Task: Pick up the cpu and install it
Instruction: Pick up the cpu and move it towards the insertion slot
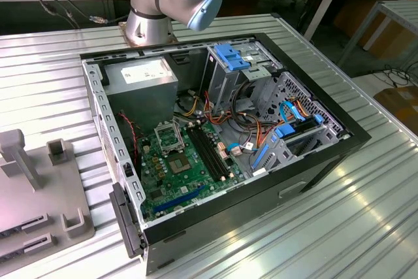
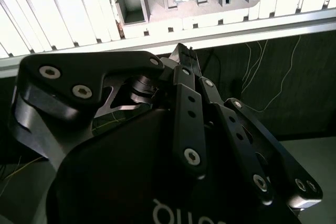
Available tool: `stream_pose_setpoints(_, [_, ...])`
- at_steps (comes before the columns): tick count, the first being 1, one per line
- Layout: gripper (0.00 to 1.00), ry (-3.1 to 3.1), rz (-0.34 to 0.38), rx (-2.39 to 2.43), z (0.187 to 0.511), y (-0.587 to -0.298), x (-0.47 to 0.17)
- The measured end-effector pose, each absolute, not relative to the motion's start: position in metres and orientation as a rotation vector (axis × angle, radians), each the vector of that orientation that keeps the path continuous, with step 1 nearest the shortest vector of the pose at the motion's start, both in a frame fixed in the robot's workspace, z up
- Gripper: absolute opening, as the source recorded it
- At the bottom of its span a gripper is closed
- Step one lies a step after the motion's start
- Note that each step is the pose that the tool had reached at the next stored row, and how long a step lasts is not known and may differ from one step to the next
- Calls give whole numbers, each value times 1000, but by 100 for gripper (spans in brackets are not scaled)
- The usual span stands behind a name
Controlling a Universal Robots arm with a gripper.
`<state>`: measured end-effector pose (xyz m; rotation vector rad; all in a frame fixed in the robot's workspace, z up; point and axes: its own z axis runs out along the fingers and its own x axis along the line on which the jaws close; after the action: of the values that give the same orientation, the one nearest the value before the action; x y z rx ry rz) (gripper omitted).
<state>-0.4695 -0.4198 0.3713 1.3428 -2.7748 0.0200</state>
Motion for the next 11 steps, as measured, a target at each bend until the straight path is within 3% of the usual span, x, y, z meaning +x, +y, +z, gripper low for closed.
stream_pose_setpoints(11, [11,-2816,17,1253,371,-420,-469])
